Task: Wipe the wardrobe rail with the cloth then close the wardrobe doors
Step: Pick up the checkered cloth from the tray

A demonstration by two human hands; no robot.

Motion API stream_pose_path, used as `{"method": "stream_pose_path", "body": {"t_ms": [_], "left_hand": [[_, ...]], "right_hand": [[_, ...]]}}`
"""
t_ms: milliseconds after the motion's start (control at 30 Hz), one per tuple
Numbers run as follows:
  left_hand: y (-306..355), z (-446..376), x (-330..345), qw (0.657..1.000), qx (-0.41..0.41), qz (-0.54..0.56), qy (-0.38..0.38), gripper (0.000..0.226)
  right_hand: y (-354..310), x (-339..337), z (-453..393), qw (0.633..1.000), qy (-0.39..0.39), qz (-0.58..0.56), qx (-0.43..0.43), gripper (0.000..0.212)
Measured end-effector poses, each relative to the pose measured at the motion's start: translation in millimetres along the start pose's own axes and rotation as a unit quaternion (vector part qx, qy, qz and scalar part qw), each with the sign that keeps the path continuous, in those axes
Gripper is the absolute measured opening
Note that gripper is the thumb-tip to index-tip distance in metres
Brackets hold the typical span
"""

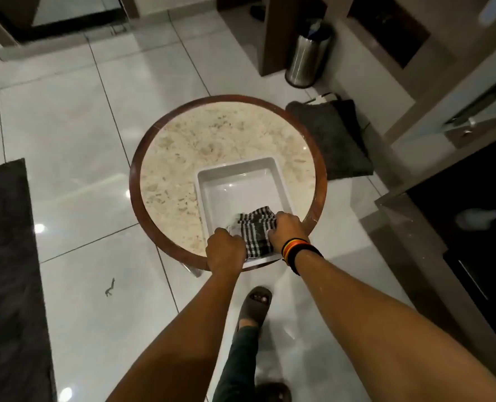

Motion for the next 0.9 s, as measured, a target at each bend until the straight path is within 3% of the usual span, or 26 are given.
{"method": "stream_pose_path", "body": {"t_ms": [167, 300, 467, 700, 800, 900], "left_hand": [[-5, -24, 29, 0.997, -0.055, -0.04, 0.03, 0.037], [-8, -36, 42, 0.995, -0.036, -0.077, 0.048, 0.029], [-6, -48, 35, 0.999, -0.001, -0.035, 0.03, 0.022], [69, 8, -9, 0.994, 0.107, 0.015, 0.013, 0.021], [108, 44, -17, 0.986, 0.161, 0.017, -0.03, 0.03], [153, 103, -11, 0.971, 0.206, 0.054, -0.106, 0.022]], "right_hand": [[12, 30, -27, 0.999, 0.015, 0.02, 0.03, 0.027], [6, 42, -36, 0.998, 0.05, 0.028, -0.001, 0.026], [8, 28, -32, 0.998, 0.059, -0.036, -0.003, 0.029], [31, -75, 24, 0.985, 0.135, -0.103, 0.025, 0.031], [54, -130, 57, 0.981, 0.163, -0.088, 0.049, 0.031], [100, -193, 110, 0.97, 0.207, -0.085, 0.09, 0.027]]}}
Point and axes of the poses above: each hand's wrist, its own z-axis away from the middle knuckle, its own x-axis out of the palm, y = z × x, the point moved 6 cm from there along -z, towards the middle knuckle, and after that the axes turned 5 degrees about y, right-handed, at the moved point
